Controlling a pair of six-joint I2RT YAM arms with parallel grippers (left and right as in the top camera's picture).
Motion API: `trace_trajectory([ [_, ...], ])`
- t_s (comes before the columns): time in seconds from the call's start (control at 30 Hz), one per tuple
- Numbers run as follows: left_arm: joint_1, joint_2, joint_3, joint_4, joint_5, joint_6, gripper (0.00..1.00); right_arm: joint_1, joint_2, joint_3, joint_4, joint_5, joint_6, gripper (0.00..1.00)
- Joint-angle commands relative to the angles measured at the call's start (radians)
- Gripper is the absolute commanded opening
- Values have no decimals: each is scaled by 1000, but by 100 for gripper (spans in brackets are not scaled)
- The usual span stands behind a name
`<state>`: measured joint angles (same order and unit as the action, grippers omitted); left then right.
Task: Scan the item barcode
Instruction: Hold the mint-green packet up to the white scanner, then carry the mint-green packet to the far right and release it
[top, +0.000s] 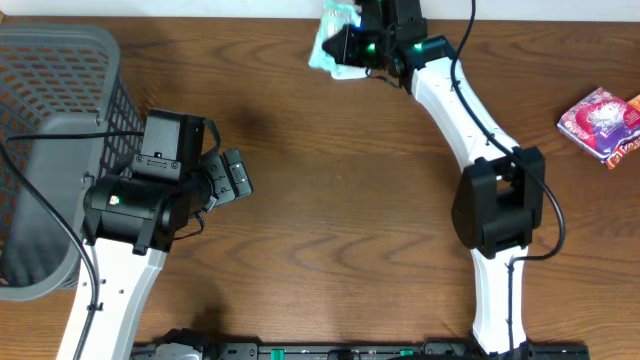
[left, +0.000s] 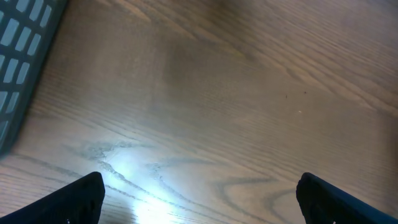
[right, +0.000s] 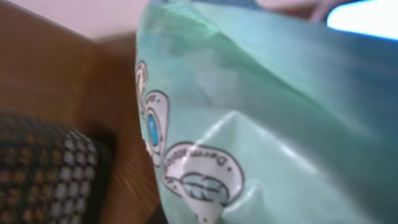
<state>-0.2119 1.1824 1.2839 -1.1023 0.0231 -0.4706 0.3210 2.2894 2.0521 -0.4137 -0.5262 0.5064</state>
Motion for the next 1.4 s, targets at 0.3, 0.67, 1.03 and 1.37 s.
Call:
trace_trajectory([
  [0.3,4,2,-5,-5,-10,6,98,-115,185,7,275,-283,317,1],
  [0.67,4,2,-5,-5,-10,6,98,-201,204,11,308,-470,335,1],
  [1.03,4,2,-5,-5,-9,6,98,-412,-23,13,-44,-279,115,1],
  [1.37,4,2,-5,-5,-9,6,98,-698,-143,13,-575,287,-198,1],
])
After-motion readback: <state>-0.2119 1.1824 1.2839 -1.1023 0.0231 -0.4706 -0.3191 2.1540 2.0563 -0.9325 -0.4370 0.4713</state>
